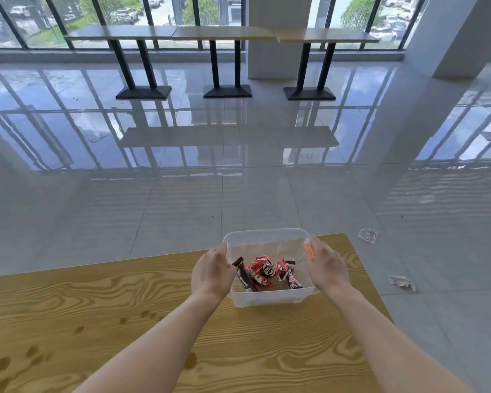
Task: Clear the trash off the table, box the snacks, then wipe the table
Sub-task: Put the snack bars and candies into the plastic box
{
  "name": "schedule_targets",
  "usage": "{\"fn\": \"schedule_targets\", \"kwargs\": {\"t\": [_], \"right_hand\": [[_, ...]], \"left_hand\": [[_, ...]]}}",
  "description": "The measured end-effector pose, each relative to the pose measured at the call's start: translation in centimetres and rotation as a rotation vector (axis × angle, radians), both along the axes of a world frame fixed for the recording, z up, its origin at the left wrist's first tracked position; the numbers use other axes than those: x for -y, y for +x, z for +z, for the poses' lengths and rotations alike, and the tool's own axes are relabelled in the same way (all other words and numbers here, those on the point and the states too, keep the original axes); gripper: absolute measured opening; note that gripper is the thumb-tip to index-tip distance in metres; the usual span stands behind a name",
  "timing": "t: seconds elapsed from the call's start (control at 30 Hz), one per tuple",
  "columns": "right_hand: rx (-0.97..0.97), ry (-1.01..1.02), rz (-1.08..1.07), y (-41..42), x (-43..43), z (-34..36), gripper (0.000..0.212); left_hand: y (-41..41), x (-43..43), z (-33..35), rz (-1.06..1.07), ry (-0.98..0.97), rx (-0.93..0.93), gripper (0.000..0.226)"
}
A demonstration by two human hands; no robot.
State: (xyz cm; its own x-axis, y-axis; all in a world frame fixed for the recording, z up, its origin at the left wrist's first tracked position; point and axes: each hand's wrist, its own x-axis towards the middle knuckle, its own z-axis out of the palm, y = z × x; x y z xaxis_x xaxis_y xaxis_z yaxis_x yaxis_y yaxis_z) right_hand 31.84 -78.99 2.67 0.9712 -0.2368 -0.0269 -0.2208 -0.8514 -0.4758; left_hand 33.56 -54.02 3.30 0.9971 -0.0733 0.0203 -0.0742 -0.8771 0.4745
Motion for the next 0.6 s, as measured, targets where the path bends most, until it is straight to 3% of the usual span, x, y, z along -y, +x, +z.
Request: {"fn": "schedule_targets", "kwargs": {"t": [0.17, 0.27, 0.47, 0.6], "right_hand": [[-0.041, -0.019, 0.002, -0.1, -0.2, 0.2, 0.014], [-0.085, -0.065, 0.011, -0.3, -0.6, 0.8, 0.023], [-0.033, -0.114, 0.061, -1.2, -2.7, 2.7, 0.045], [0.026, -0.143, 0.142, -2.2, -4.9, 3.9, 0.046]], "left_hand": [[-0.2, -0.1, -0.1, -0.004, -0.022, -0.038, 0.021], [-0.2, -0.6, 0.1, -0.008, 0.022, -0.054, 0.048], [-0.6, -1.7, 1.6, -0.104, 0.179, 0.060, 0.058], [-2.0, -2.9, 3.1, -0.131, 0.263, 0.111, 0.066]]}}
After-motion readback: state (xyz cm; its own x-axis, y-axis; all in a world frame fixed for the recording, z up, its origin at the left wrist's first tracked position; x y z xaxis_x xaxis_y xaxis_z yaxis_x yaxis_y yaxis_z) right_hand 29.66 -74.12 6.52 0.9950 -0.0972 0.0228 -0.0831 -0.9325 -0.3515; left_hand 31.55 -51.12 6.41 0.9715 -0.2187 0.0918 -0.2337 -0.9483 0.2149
